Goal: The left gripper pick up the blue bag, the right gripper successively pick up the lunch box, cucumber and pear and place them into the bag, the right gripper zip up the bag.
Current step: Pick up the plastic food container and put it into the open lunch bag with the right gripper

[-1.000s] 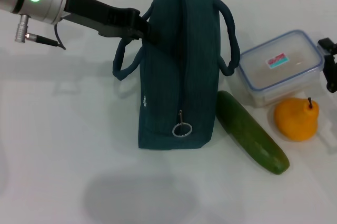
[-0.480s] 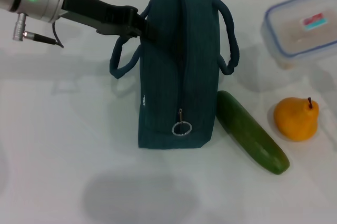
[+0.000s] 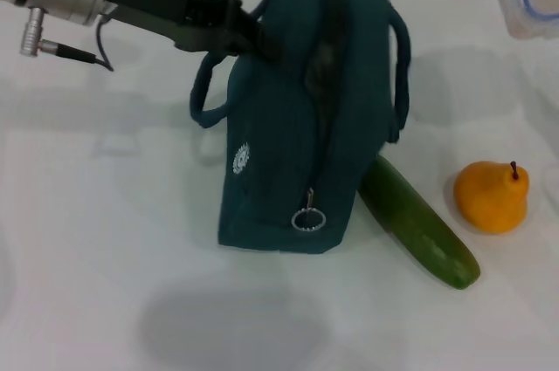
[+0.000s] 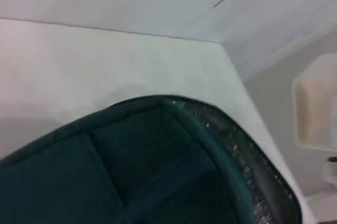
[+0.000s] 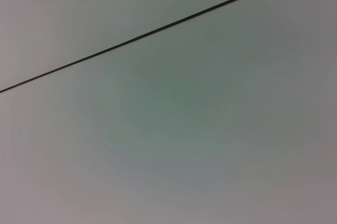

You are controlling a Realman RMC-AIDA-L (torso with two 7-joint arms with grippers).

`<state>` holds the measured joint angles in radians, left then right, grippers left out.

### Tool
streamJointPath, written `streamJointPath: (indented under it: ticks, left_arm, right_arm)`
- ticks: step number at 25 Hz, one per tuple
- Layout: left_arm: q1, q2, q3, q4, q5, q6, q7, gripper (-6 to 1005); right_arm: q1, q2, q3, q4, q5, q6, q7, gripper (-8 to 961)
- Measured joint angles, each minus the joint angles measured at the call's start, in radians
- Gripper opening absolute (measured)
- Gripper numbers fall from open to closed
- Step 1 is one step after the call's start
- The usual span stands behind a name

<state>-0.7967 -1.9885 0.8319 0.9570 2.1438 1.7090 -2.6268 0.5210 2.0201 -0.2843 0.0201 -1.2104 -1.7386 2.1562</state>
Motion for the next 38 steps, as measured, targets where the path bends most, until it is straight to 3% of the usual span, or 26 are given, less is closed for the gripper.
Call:
streamJointPath:
  ticks: [10, 16, 30, 38]
  left_arm:
    - [0.004, -0.019, 0.0, -0.005, -0.068, 0.01, -0.021, 80]
    - [0.006, -0.022, -0.003, -0.006, -0.074, 0.002, -0.019, 80]
    - [0.001, -0.022, -0.004, -0.015, -0.101, -0.004, -0.019, 80]
    - [-0.006, -0.021, -0.003, -0.015, -0.11, -0.031, -0.015, 80]
  right_arm:
    - [0.147, 0.008, -0.013, 0.035, -0.016, 0.009, -0.01, 96]
    - [0.202, 0.008, -0.016, 0.06, -0.124, 0.105, -0.026, 96]
    - [0.225, 0.008, -0.026, 0.07, -0.256, 0.262, -0.12, 97]
    - [0.232, 0.008, -0.028, 0.101, -0.363, 0.277, -0.144, 97]
